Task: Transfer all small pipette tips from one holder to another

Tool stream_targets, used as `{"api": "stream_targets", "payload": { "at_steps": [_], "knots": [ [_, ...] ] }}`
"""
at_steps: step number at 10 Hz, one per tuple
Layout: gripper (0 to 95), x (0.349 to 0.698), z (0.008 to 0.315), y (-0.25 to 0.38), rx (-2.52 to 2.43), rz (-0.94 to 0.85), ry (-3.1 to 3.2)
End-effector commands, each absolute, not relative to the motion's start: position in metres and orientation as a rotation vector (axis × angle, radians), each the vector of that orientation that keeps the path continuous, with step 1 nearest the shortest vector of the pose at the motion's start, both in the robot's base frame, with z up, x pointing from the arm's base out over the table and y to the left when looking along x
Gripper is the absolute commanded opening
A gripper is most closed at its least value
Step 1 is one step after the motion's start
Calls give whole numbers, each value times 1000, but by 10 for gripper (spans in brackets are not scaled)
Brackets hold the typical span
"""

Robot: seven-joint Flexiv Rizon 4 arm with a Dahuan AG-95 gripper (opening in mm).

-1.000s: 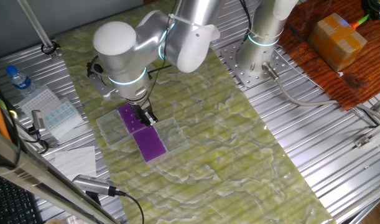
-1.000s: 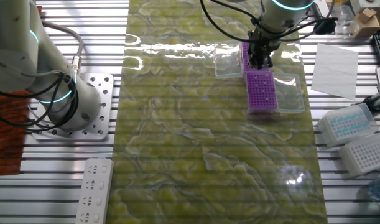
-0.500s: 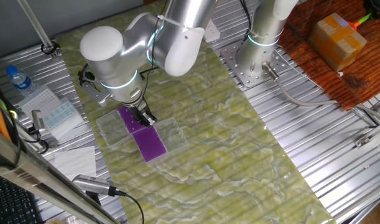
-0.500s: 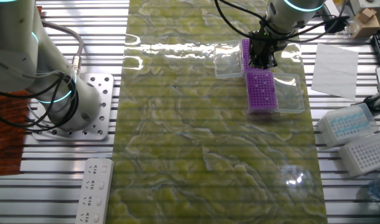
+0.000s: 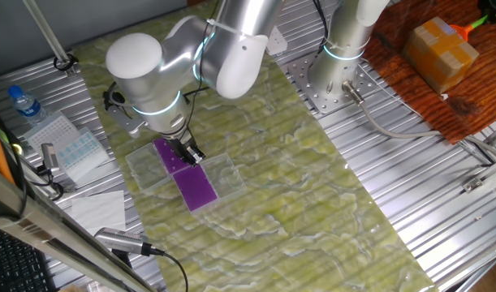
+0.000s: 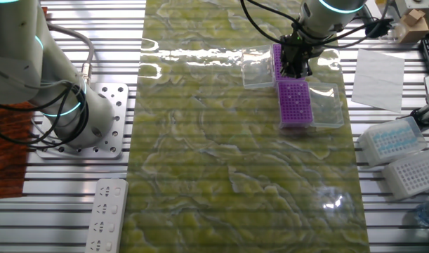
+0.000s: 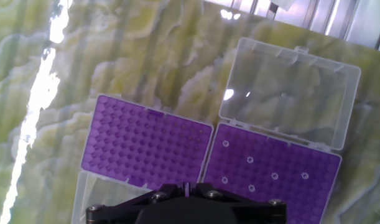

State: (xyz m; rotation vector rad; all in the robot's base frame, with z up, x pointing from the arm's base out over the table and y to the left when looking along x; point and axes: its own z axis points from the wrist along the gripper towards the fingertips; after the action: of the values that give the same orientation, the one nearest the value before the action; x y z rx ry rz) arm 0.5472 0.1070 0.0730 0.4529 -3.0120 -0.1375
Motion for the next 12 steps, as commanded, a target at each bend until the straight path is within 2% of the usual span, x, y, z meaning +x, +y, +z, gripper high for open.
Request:
{"api": "stream_targets", "payload": {
  "at_steps": [1, 12],
  "knots": [
    [0, 548, 73, 107, 445, -136, -3014],
    [0, 548, 72, 108, 428, -131, -3025]
  ]
}}
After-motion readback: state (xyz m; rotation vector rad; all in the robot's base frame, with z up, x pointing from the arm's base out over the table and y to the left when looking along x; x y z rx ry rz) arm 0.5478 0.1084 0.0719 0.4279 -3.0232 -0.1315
